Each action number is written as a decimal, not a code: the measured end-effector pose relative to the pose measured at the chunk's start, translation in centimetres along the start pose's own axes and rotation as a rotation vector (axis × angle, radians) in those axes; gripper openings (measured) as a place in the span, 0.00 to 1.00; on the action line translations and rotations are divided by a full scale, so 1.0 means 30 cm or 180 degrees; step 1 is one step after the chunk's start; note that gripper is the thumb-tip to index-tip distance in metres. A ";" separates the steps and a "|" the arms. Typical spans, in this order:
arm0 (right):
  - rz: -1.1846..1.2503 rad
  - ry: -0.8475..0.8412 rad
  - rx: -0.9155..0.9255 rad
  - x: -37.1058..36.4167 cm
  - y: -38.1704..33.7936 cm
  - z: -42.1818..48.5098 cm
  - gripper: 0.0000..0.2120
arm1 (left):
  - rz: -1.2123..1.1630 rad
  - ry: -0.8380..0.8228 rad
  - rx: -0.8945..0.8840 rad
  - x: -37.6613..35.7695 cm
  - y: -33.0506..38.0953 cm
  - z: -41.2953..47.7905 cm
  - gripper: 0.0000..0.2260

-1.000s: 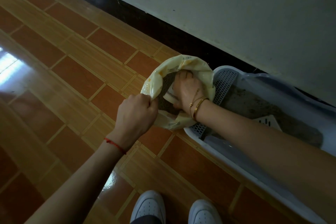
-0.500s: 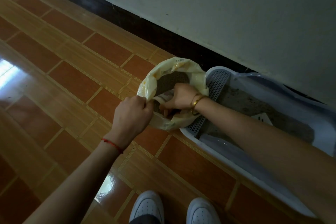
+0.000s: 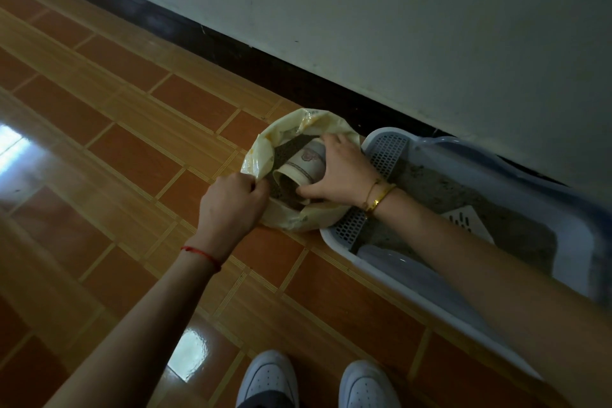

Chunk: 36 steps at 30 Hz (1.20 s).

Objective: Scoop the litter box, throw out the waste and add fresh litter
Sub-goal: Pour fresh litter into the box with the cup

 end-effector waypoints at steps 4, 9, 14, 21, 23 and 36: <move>0.0115 0.0127 0.0005 0.021 -0.003 -0.020 0.46 | -0.0021 -0.0012 0.0060 0.002 -0.007 0.004 0.22; 0.0679 0.0139 -0.0334 0.068 0.018 -0.055 0.43 | -0.0013 -0.0092 0.0125 0.007 0.001 0.002 0.23; 0.1705 0.0085 -0.0552 0.110 0.038 -0.096 0.26 | -0.0110 -0.0202 0.0163 0.013 0.009 -0.005 0.24; 0.3279 -0.0169 -0.0980 0.100 0.111 -0.120 0.22 | 0.0168 -0.0219 0.0109 0.019 0.048 -0.017 0.21; 0.3606 -0.0265 -0.1063 0.112 0.131 -0.138 0.21 | 0.0253 -0.0222 0.0120 0.013 0.055 -0.020 0.21; 0.3285 0.0749 -0.1720 0.202 0.429 -0.330 0.15 | 0.0528 -0.0243 0.0150 -0.028 0.061 -0.003 0.21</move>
Point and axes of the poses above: each hand's wrist, its own z-axis towards the middle knuckle, its own x-axis out of the back of the hand, y = z × x, the point moved 5 cm from there along z, towards the middle knuckle, and after that the axes turned 2 degrees about x, right-handed, at the moved point
